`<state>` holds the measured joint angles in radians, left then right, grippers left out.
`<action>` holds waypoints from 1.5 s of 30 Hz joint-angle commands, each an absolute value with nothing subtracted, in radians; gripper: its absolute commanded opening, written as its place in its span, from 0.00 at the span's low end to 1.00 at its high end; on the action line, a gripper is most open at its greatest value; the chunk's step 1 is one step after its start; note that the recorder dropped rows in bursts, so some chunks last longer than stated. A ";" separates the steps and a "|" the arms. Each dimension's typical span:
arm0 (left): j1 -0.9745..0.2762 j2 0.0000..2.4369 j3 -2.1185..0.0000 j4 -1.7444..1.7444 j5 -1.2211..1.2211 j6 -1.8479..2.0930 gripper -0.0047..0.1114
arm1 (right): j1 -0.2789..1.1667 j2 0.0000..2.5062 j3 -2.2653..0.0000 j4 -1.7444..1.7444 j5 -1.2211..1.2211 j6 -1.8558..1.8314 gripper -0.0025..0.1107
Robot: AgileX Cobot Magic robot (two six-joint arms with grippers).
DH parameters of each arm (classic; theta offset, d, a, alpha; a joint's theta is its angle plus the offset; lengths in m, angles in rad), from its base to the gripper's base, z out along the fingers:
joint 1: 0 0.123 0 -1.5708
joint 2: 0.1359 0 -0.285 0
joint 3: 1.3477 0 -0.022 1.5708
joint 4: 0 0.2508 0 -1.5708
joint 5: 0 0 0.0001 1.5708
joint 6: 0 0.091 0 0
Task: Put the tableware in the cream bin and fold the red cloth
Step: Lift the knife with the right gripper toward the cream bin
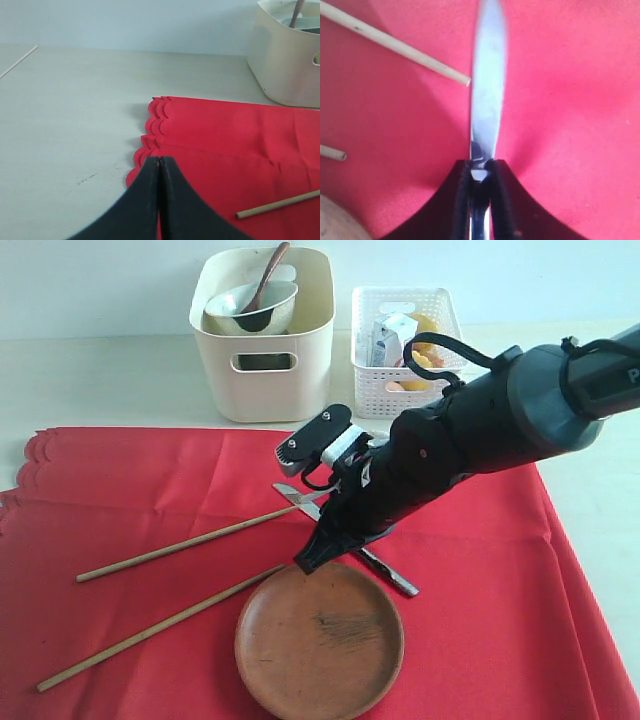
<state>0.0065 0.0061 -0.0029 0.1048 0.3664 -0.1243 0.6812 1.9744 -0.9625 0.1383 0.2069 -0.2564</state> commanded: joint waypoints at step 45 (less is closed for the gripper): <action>-0.001 0.000 0.000 0.104 0.360 -0.124 0.04 | 0.538 1.680 -1.138 0.049 0.117 -0.122 0.03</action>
